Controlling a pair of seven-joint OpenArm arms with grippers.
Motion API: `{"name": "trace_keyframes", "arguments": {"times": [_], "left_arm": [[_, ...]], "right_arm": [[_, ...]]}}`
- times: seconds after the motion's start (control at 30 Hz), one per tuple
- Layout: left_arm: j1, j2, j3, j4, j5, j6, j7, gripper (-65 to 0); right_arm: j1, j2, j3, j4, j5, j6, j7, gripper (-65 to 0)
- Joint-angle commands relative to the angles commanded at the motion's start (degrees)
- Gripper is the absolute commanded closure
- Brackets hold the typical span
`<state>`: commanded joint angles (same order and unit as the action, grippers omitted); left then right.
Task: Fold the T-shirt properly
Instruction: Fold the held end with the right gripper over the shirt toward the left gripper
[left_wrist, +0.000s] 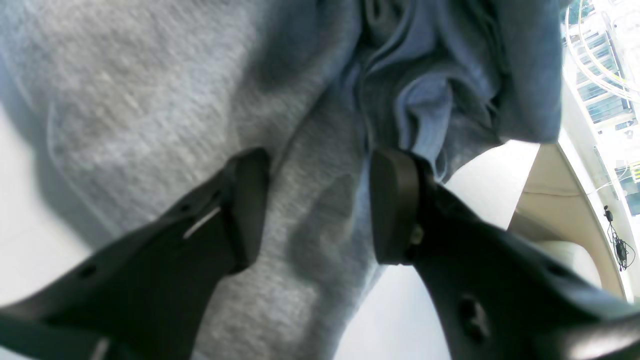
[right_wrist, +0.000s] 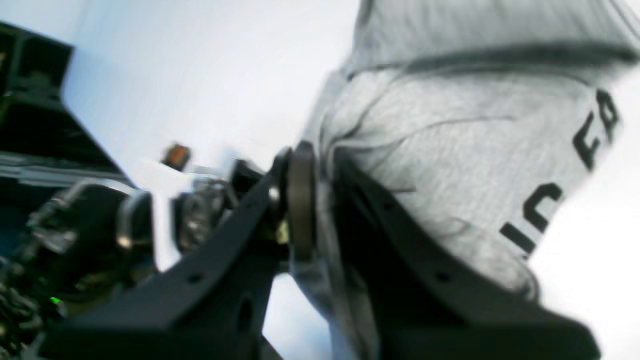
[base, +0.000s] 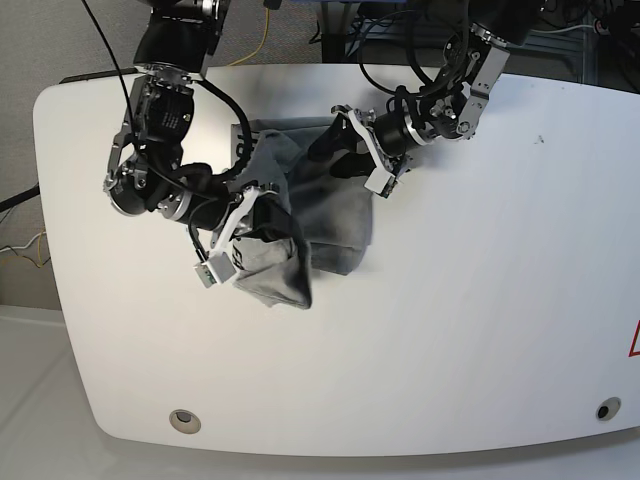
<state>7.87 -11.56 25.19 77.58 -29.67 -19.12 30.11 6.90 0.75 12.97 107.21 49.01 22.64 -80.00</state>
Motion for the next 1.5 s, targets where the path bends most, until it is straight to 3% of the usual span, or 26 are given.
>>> {"name": "trace_keyframes", "arguments": {"times": [0.93, 1.07, 1.3, 1.37, 1.5], "left_arm": [[-0.1, 0.1, 0.0, 0.0, 0.0, 0.0, 0.0, -31.3], [-0.1, 0.1, 0.1, 0.0, 0.0, 0.0, 0.0, -31.3], [-0.1, 0.1, 0.1, 0.0, 0.0, 0.0, 0.0, -31.3], [-0.1, 0.0, 0.0, 0.0, 0.0, 0.0, 0.0, -31.3], [-0.1, 0.0, -0.1, 0.0, 0.0, 0.0, 0.0, -31.3]], "right_arm": [[-2.5, -1.9, -0.1, -0.4, -0.1, 0.00, 0.0, -3.0], [-2.5, -2.0, -0.1, -0.5, -0.1, 0.00, 0.0, -12.1], [-4.0, -3.0, -0.1, -0.5, -0.1, 0.00, 0.0, -37.4], [-4.0, -3.1, -0.1, -0.5, -0.1, 0.00, 0.0, -39.4], [-4.7, -3.0, -0.1, -0.5, -0.1, 0.00, 0.0, -37.5]]}}
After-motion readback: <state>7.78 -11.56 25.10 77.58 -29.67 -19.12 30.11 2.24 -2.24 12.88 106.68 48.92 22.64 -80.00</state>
